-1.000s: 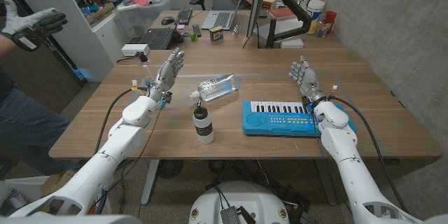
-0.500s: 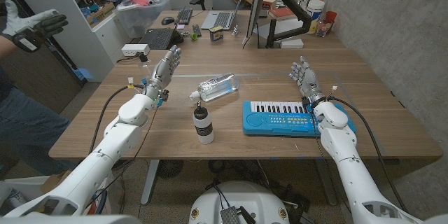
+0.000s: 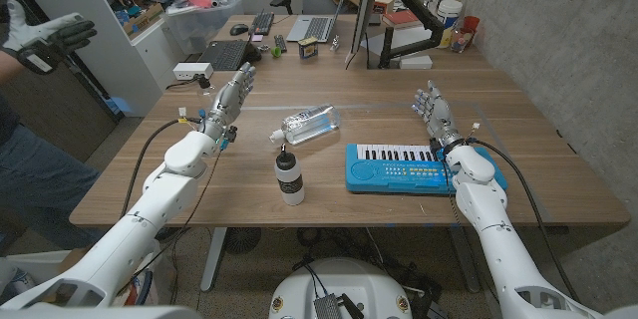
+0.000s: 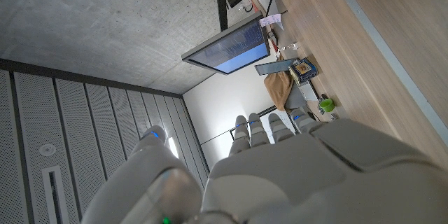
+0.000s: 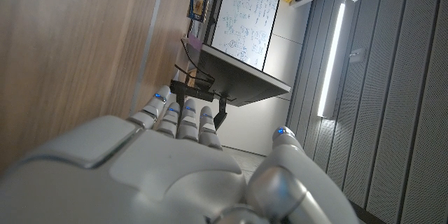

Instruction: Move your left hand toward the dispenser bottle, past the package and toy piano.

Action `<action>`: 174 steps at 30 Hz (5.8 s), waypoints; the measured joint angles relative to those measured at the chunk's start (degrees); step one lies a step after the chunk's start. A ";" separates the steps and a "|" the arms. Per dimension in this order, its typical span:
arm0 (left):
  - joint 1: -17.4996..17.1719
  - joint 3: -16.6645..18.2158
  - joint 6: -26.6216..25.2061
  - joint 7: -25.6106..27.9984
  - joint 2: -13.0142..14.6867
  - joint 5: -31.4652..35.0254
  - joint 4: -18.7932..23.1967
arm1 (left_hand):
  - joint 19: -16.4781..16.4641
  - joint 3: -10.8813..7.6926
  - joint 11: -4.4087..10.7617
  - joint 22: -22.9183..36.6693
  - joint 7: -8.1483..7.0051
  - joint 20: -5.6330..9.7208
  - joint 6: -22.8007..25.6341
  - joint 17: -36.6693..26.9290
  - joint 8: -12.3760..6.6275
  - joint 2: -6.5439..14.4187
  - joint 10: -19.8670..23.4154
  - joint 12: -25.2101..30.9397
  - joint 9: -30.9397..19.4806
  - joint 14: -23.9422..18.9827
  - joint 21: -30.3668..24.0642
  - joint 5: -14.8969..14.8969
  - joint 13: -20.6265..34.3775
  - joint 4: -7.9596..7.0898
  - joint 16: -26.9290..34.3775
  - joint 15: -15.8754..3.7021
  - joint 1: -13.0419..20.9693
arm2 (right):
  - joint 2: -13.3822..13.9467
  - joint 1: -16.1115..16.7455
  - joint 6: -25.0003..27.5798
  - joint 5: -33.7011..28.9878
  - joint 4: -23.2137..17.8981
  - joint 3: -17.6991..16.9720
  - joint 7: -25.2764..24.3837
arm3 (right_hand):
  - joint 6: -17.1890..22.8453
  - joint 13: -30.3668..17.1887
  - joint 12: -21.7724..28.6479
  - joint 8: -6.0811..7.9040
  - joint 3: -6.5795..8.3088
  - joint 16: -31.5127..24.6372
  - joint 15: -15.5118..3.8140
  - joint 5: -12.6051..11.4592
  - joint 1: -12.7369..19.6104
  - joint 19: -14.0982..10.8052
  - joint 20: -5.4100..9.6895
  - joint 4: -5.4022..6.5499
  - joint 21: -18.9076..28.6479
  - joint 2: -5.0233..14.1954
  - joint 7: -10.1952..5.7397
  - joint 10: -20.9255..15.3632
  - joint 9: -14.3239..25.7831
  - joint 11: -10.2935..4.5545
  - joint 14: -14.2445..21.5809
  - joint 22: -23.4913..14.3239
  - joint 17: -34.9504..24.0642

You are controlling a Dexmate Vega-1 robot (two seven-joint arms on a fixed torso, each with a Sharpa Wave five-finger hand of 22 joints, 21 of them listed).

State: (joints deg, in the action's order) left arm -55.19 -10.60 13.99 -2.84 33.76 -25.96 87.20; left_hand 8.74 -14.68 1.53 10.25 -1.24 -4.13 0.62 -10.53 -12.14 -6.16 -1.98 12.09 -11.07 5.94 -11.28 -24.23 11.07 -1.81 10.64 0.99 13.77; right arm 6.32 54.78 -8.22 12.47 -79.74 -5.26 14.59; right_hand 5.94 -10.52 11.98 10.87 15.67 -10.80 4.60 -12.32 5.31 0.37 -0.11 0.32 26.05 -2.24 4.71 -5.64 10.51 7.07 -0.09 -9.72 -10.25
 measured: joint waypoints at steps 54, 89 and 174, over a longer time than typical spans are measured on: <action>-1.19 2.56 -3.65 2.05 5.64 4.86 5.02 | -0.10 0.23 0.00 0.00 0.00 -0.49 0.00 0.01 0.00 0.47 0.00 0.00 0.02 -0.22 0.00 0.00 -0.01 0.23 0.00 -0.22 0.93 | 0.21 -0.54 -0.21 -0.23 0.24 -0.24 -0.20 | 0.31 0.00 0.00 0.00 -0.57 0.00 -0.01 0.00 -0.15 -0.53 -0.09 -0.08 -1.27 0.17 -0.31 0.01 0.00 -0.01 -0.01 -0.30 0.00; -0.88 4.16 -6.44 2.67 9.75 9.48 8.68 | 0.21 0.47 0.00 0.00 0.00 -0.80 0.00 0.01 0.28 0.67 0.00 0.00 0.03 -0.22 0.00 0.00 -0.01 0.46 0.00 -0.22 1.74 | 0.40 -0.99 -0.23 -0.83 -0.06 0.24 -0.34 | 0.31 0.00 0.00 0.00 -0.80 0.00 -0.31 0.00 -0.07 -1.05 -0.19 -0.31 -2.12 0.53 -0.31 0.01 0.00 -0.02 0.30 -0.29 0.00; -7.94 13.79 -12.43 7.81 16.27 22.44 16.99 | -3.20 -0.48 3.06 0.56 -1.84 -2.32 2.27 0.02 -0.22 2.71 3.08 0.43 0.04 -4.20 -1.25 0.00 -0.02 3.17 0.87 -0.74 8.76 | -0.25 -4.43 -0.47 -2.51 3.66 1.10 0.19 | 0.62 0.00 0.00 0.00 -1.43 0.00 -0.01 0.00 -0.07 -1.45 -0.39 -0.48 -4.45 0.53 -0.62 0.02 0.00 -0.02 0.61 -0.27 0.00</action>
State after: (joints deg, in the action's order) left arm -63.14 3.19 1.56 4.98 50.03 -3.52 104.19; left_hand 5.54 -15.16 4.60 10.81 -3.08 -6.45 2.89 -10.51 -12.36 -3.45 1.10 12.53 -11.04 1.73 -12.53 -24.23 11.06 1.36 11.51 0.25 22.52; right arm 6.07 50.35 -8.68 9.96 -76.08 -4.16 14.78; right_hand 6.55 -10.52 11.98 10.87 14.23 -10.80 4.59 -12.32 5.24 -1.08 -0.50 -0.16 21.60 -1.71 4.09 -5.62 10.51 7.05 0.52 -9.99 -10.25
